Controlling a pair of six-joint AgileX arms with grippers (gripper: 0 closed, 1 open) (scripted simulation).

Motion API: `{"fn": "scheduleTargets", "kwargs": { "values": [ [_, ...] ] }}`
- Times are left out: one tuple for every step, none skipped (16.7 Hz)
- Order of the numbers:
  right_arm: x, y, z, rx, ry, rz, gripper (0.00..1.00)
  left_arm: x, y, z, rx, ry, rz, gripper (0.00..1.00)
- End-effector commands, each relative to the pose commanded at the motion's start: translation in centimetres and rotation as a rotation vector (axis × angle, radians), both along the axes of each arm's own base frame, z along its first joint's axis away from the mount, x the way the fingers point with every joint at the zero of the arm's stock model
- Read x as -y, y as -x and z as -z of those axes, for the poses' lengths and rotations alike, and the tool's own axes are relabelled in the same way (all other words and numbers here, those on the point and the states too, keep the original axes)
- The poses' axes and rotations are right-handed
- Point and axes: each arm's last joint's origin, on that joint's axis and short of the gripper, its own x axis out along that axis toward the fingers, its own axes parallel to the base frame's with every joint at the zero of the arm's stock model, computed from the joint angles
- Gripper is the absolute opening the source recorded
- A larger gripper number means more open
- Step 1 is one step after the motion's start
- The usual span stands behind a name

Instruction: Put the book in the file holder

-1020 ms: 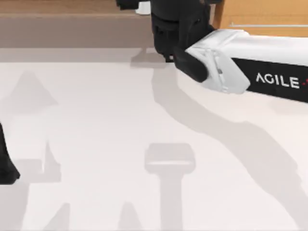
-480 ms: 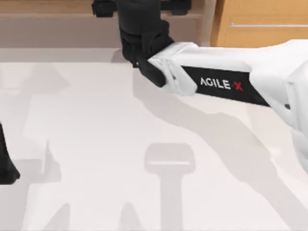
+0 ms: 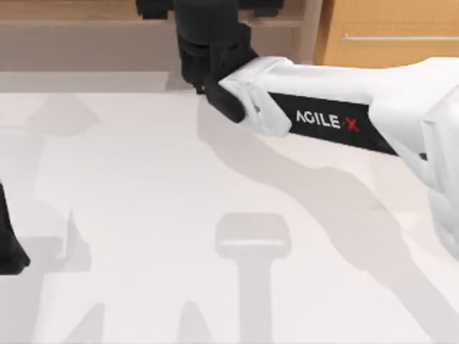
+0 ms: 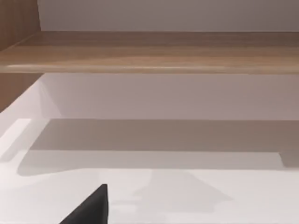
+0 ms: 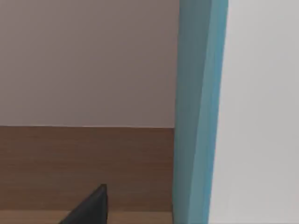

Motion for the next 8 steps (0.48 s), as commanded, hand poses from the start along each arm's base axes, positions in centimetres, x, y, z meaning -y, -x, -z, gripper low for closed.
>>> {"fn": "scheduleTargets", "kwargs": {
  "values": [
    [0.01,-0.39,0.01,0.0,0.0,0.0,1.0,0.0,0.0,0.0,0.0,0.0,0.0,1.0],
    [0.02,-0.74,0.02,0.0,0.0,0.0,1.0,0.0,0.0,0.0,0.0,0.0,0.0,1.0],
    [0.04,-1.0,0.02,0.0,0.0,0.0,1.0,0.0,0.0,0.0,0.0,0.0,0.0,1.0],
    [0.05,-1.13,0.02,0.0,0.0,0.0,1.0,0.0,0.0,0.0,0.0,0.0,0.0,1.0],
    [0.05,-1.14,0.02,0.0,0.0,0.0,1.0,0.0,0.0,0.0,0.0,0.0,0.0,1.0],
    [0.05,-1.14,0.02,0.0,0.0,0.0,1.0,0.0,0.0,0.0,0.0,0.0,0.0,1.0],
    [0.05,-1.14,0.02,0.0,0.0,0.0,1.0,0.0,0.0,0.0,0.0,0.0,0.0,1.0],
    [0.05,-1.14,0.02,0.0,0.0,0.0,0.92,0.0,0.0,0.0,0.0,0.0,0.0,1.0]
  ]
}}
